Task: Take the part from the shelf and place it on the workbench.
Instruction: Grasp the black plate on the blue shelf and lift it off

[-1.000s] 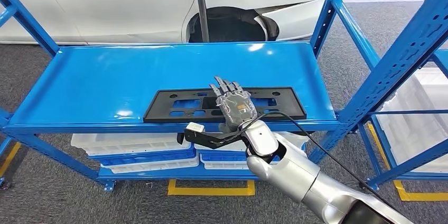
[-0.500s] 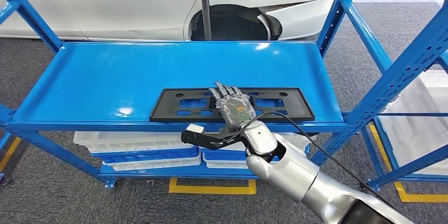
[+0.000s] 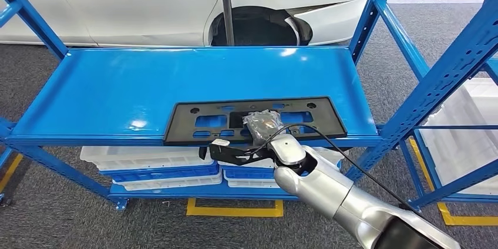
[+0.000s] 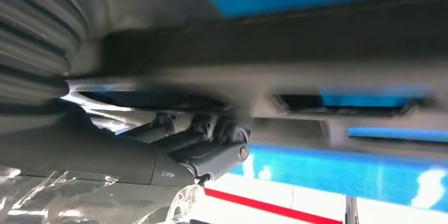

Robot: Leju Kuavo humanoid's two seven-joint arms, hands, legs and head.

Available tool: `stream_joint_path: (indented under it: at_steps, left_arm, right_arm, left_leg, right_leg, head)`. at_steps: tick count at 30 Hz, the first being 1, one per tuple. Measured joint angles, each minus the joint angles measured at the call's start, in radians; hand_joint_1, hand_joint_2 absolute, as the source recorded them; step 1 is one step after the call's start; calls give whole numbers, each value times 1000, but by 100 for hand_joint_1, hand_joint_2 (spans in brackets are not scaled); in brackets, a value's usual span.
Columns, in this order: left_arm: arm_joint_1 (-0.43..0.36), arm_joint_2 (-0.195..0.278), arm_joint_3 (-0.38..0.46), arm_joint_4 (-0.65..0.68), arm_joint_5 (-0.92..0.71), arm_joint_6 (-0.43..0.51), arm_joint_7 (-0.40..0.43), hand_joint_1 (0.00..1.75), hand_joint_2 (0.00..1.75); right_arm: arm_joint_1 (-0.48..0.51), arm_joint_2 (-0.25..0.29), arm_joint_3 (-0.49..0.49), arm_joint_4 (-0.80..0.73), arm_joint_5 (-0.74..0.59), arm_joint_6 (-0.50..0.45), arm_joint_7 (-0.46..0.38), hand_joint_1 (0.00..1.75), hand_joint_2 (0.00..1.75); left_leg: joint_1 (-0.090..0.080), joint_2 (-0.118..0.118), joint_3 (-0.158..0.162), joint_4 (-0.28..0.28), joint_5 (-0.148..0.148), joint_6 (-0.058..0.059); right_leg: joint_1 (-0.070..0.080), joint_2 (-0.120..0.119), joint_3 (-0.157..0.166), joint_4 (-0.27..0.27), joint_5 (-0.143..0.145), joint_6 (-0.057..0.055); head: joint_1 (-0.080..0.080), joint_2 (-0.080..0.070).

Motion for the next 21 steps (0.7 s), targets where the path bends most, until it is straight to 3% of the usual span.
stream_joint_path:
  at_steps: [12, 16, 21]
  left_arm:
    - [1, 0, 0, 0, -9, -2, -58, 0, 0]
    - [1, 0, 0, 0, -17, -5, -88, 0, 175]
    - [1, 0, 0, 0, -12, -1, -124, 0, 175]
  right_arm:
    - [-22, 1, 12, 21, -1, -27, -4, 175, 175]
    - [-21, -3, 13, 23, 0, -35, -6, 175, 175]
    - [-21, -11, 13, 23, 2, -38, -5, 175, 175]
  left_leg:
    - [1, 0, 1, 1, 1, -1]
    - [1, 0, 1, 1, 1, -1]
    - [1, 0, 1, 0, 1, -1]
  right_leg:
    - [0, -1, 2, 0, 1, 0]
    - [0, -1, 2, 0, 0, 0]
    - [0, -1, 2, 0, 0, 0]
  head:
    - [0, 0]
    - [0, 0]
    - [0, 0]
